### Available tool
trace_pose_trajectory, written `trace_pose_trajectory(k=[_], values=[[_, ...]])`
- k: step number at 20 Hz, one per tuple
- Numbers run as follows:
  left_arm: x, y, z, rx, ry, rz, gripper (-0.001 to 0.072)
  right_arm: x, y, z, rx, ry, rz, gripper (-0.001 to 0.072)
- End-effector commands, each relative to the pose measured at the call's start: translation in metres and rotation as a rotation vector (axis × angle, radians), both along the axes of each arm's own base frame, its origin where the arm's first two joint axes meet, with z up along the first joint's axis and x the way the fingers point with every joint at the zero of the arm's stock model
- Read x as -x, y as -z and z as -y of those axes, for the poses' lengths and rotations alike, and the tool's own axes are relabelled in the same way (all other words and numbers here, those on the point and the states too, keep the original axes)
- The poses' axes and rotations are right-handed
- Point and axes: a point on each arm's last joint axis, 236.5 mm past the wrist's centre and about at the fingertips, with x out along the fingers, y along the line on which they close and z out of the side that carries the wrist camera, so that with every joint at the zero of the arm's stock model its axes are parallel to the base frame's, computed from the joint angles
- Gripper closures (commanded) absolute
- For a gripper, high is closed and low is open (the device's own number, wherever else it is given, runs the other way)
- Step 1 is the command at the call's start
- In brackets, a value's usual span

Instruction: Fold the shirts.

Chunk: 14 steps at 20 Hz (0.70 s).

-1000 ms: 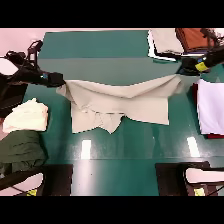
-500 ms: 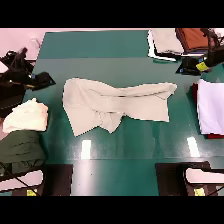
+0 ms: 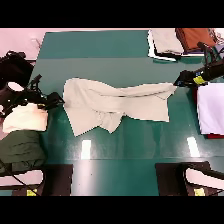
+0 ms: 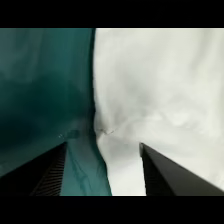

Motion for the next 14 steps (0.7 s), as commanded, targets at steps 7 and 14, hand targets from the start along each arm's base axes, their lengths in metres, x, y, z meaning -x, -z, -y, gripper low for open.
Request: trace_pose_trajectory(k=[7,14], values=[[-0.017,-0.003,0.042,0.033,0.076,0.044,0.0678,0.019,0.004,0.000,-0.059,0.010,-0.076,0.0346],[-0.034,-0.076,0.025,-0.071,0.132,0.203,0.0681,0.102,0.069,0.052,-0.137,0.244,-0.282,0.0238]])
